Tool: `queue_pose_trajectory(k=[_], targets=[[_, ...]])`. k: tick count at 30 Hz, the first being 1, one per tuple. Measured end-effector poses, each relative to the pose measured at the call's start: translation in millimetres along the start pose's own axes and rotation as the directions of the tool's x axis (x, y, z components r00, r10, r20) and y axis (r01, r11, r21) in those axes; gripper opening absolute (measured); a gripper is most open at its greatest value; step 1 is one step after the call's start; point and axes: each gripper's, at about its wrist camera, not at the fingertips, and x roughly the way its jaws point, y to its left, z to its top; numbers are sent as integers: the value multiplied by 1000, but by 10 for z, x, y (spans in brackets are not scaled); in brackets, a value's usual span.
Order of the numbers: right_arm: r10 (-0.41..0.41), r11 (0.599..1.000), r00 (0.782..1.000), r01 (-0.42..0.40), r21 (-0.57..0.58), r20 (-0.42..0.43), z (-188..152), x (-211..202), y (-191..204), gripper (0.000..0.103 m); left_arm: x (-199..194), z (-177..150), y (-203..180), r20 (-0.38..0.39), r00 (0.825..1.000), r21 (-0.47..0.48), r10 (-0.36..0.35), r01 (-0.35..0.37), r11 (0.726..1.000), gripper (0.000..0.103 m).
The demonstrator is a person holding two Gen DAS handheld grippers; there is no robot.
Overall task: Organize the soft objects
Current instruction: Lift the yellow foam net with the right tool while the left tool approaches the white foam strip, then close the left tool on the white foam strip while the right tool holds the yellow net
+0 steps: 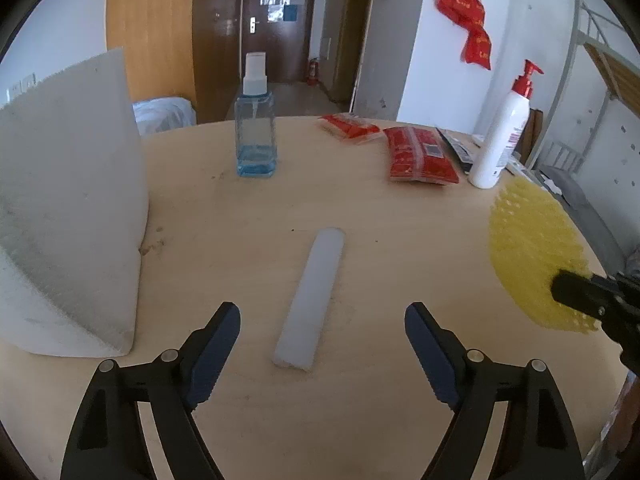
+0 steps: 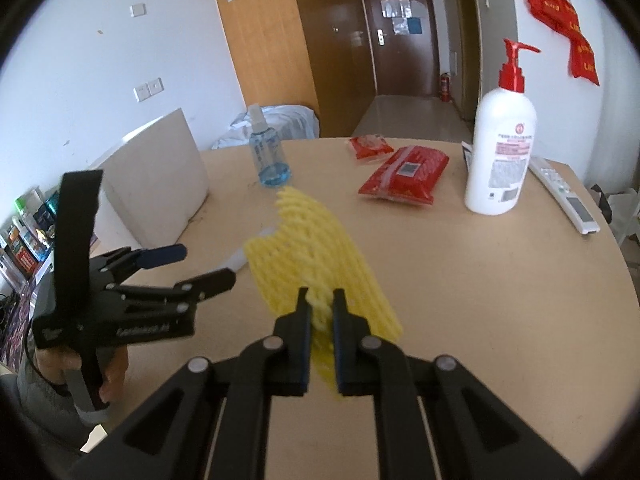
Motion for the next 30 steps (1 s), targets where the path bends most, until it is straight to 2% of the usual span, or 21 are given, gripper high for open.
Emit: queue_pose_trajectory(k=[12, 17, 19, 30], targets=[[0, 1000, 1000, 0, 3, -2, -41, -15, -40, 12, 130, 19, -18, -34, 999, 22, 15, -14, 1000, 76], [0, 1000, 1000, 0, 5, -5, -64, -5, -53, 12, 192, 15, -8, -57, 998, 18, 27, -26, 999, 60], [2, 1000, 1000, -2, 3, -7, -63, -12, -45, 12, 234, 10, -2, -77, 997, 17, 28, -27, 999, 59], [0, 1000, 1000, 0, 1, -5, -77, -53, -29, 12, 290, -16, 1, -97, 993, 38, 61, -58, 998, 34]])
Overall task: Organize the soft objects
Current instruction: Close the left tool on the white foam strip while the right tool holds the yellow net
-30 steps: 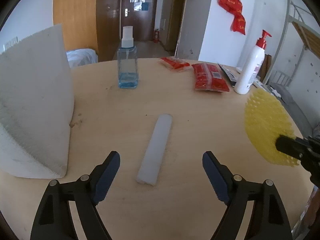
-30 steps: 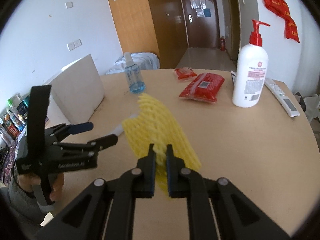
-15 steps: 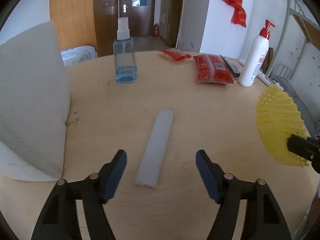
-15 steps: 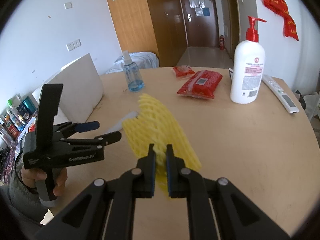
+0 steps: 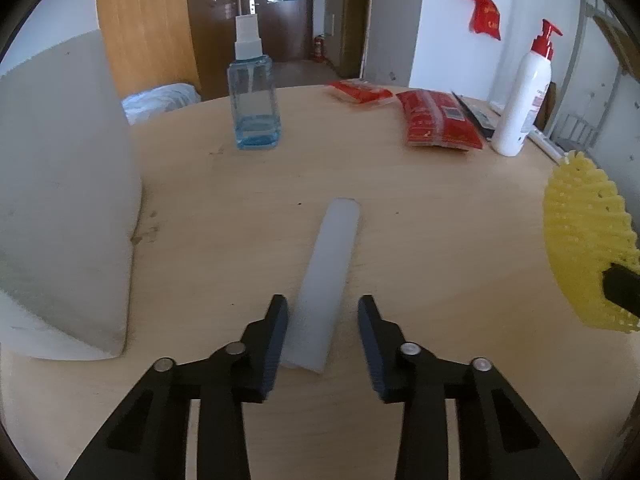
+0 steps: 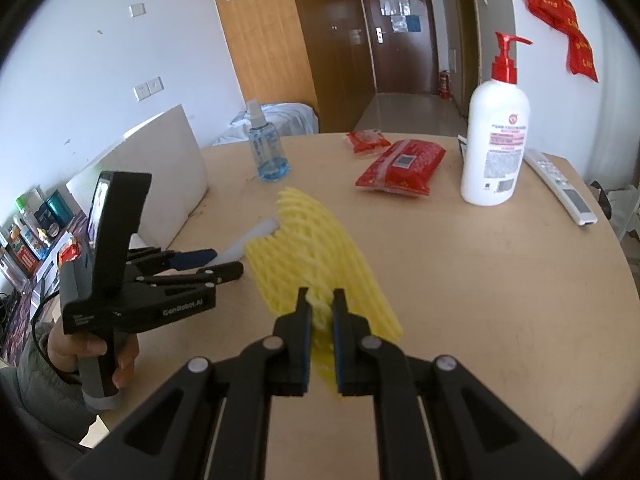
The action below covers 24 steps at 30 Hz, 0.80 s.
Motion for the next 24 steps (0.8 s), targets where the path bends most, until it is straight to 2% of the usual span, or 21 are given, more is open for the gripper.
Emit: queue_pose_trajectory(k=[2, 6, 9, 11, 14, 24], targets=[[-1, 1000, 1000, 1, 1, 1, -1, -11, 3, 12, 1, -4, -5, 1, 1000, 4, 16, -16, 1000, 25], [0, 1000, 1000, 0, 0, 4, -1, -24, 5, 12, -1, -3, 13, 0, 1000, -1, 29, -29, 1000, 19], [-3, 1000, 1000, 3, -3, 6, 0, -40, 15, 12, -13, -8, -8, 4, 999, 9, 36, -36, 999, 8], [-3, 1000, 1000, 3, 1, 7, -1, -48, 13, 12, -41, -8, -27, 16, 999, 17, 30, -31, 999, 7], [-5, 1000, 1000, 5, 7, 9, -1, -63, 15, 12, -71, -3, -36, 15, 1000, 17, -20, 20, 1000, 7], [-6, 1000, 1000, 5, 19, 28, -6, -177, 52, 12, -425, 16, -156, 104, 993, 53, -47, 42, 998, 7]])
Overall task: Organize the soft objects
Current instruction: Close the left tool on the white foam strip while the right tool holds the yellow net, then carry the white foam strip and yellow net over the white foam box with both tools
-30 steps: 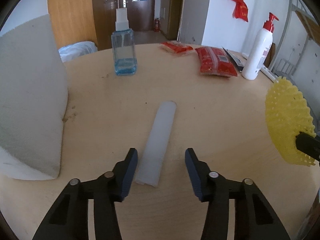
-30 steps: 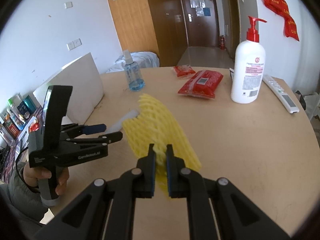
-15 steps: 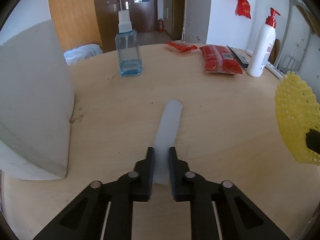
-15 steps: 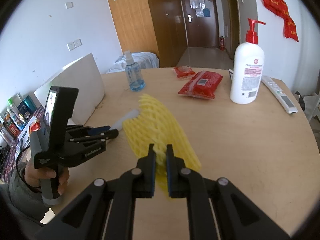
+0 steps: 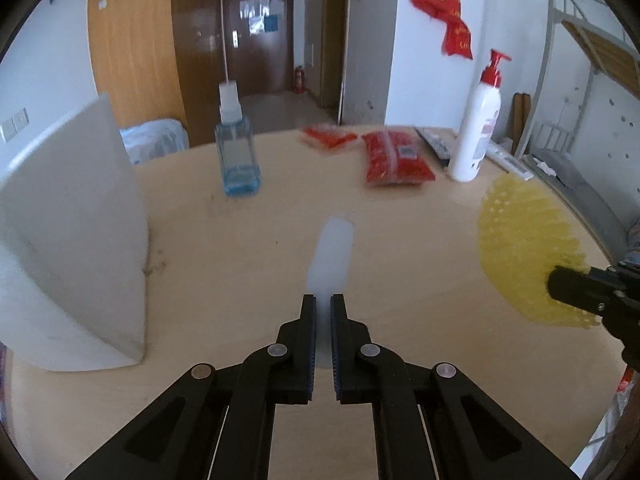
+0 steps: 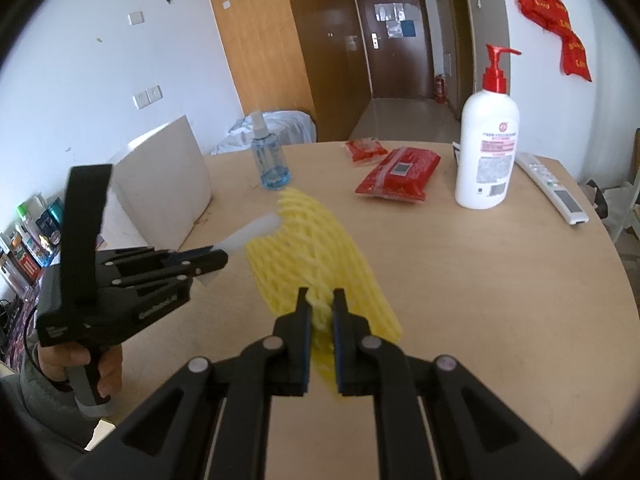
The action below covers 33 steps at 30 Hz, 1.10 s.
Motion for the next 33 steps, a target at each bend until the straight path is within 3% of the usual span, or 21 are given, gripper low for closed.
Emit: queue_pose_trajectory(k=[14, 33], targets=[[0, 1000, 997, 1, -15, 77, -54, -460, 207, 12, -720, -8, -124, 136, 991, 16, -4, 2, 1000, 7], [-2, 998, 978, 14, -57, 211, -212, -1227, 589, 12, -1819, -315, -221, 306, 952, 55, -11, -6, 998, 7]])
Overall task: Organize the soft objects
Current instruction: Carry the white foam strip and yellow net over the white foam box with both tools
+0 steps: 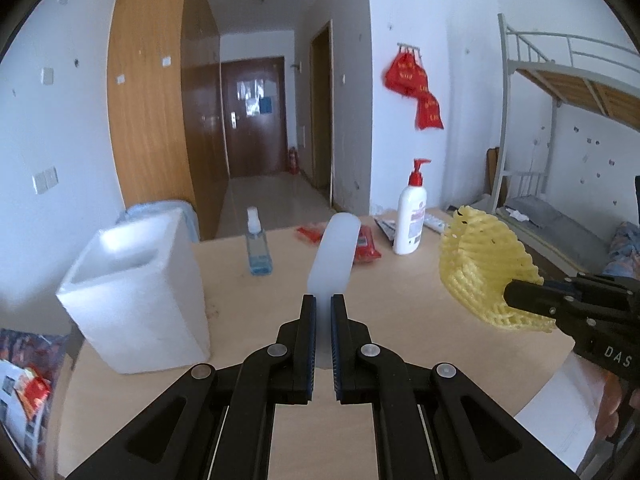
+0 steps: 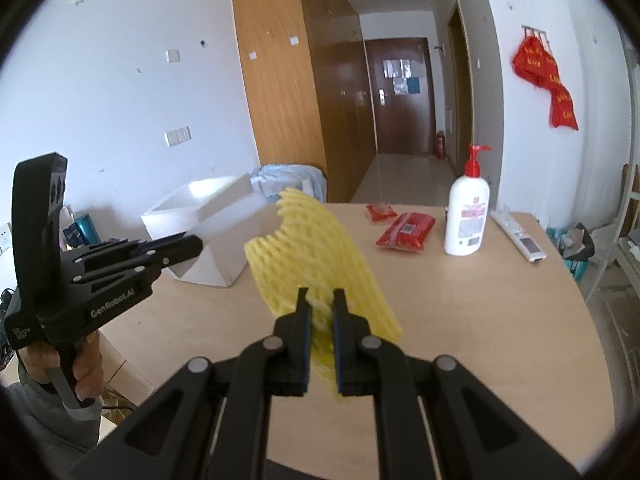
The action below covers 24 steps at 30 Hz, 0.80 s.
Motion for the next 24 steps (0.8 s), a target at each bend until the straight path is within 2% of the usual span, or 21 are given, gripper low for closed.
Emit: queue_pose_trajectory(k=[6, 15, 24], targets=[[5, 1000, 999, -5, -25, 35, 10, -154, 124, 12, -333, -6, -35, 62, 998, 18, 12, -13, 1000, 7], [13, 1000, 993, -10, -27, 114, 6, -405, 223, 12, -686, -26, 11, 136, 990, -11, 43, -41, 999, 7], [31, 999, 994, -26, -48, 107, -17, -359, 308, 12, -800, -96, 0, 147, 987, -14, 63, -61, 998, 7]])
